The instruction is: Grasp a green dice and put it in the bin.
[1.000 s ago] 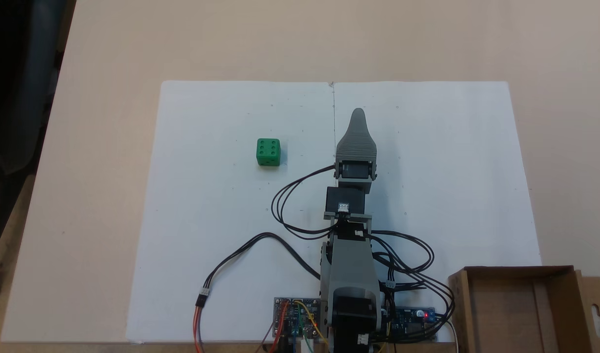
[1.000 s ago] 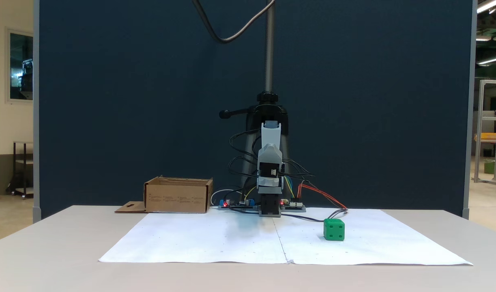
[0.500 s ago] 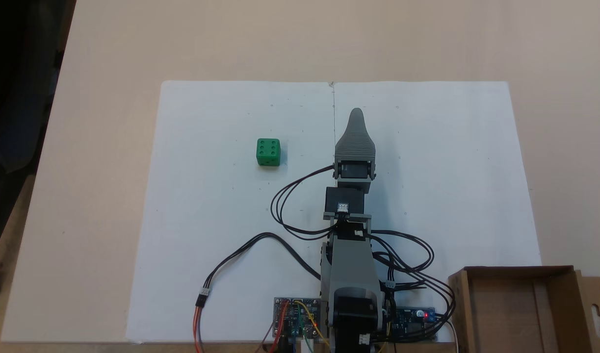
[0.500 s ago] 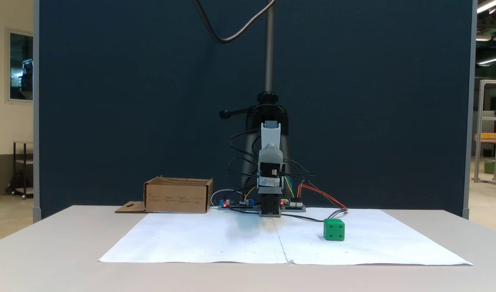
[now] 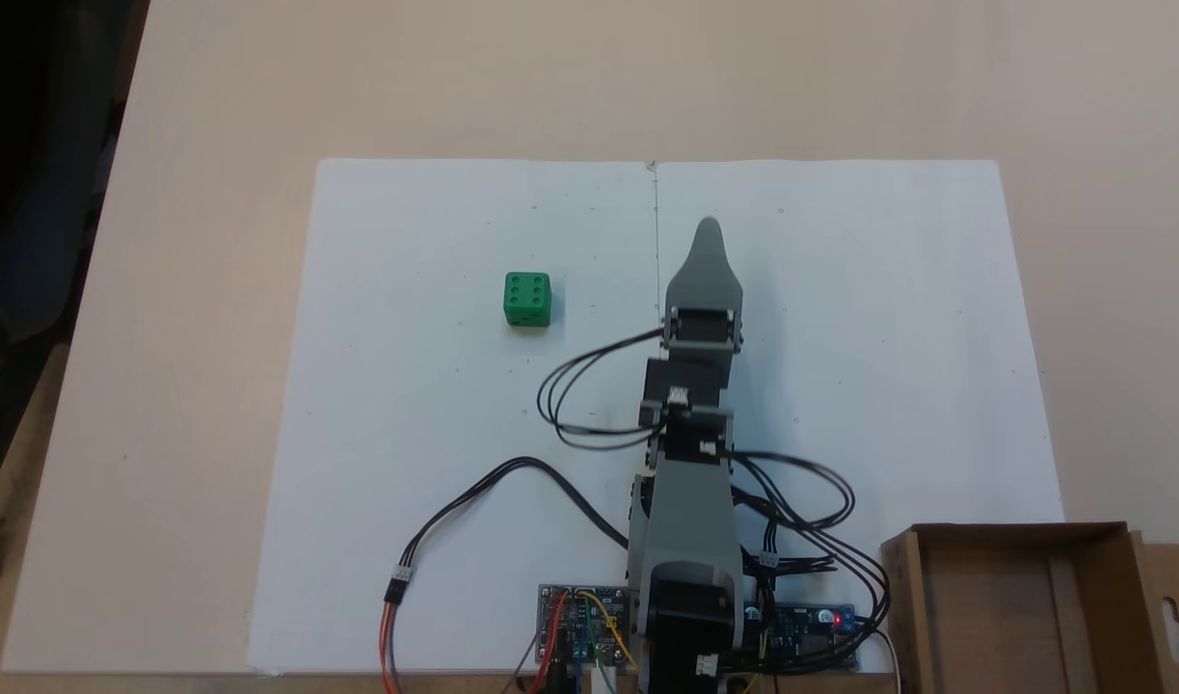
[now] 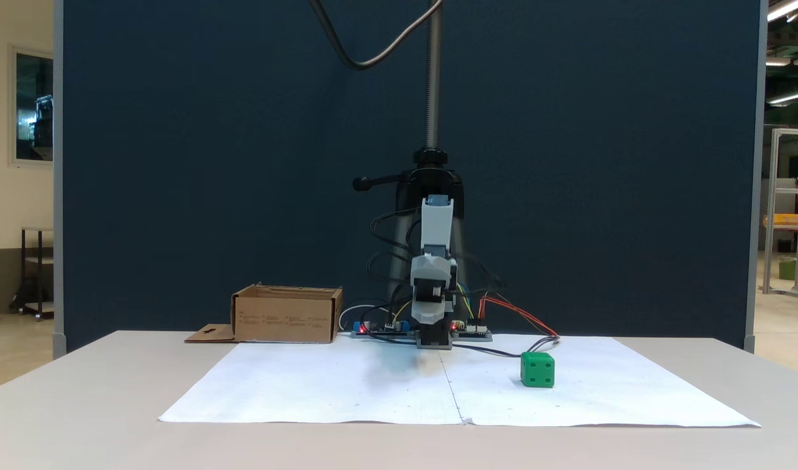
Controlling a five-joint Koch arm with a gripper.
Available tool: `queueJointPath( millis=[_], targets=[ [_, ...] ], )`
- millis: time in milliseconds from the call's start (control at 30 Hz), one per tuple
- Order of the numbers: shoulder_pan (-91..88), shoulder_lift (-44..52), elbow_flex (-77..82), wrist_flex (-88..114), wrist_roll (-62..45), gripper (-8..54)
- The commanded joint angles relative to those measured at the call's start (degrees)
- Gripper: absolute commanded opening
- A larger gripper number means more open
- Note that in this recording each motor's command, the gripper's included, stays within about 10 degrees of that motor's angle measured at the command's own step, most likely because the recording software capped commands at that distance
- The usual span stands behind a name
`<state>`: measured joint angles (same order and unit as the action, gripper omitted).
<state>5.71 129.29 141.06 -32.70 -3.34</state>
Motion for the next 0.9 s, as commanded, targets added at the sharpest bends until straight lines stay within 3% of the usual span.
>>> queueJointPath(
  millis=[0,333,633,867],
  targets=[
    [0.7,6.2,-8.2,9.0,-4.2,41.6],
    [1.1,6.1,-35.2,49.4,0.7,41.7],
    [0.0,-5.4,-60.8,79.4,3.2,41.6],
    [-1.1,-5.4,-65.2,99.4,3.3,41.7]
  ],
)
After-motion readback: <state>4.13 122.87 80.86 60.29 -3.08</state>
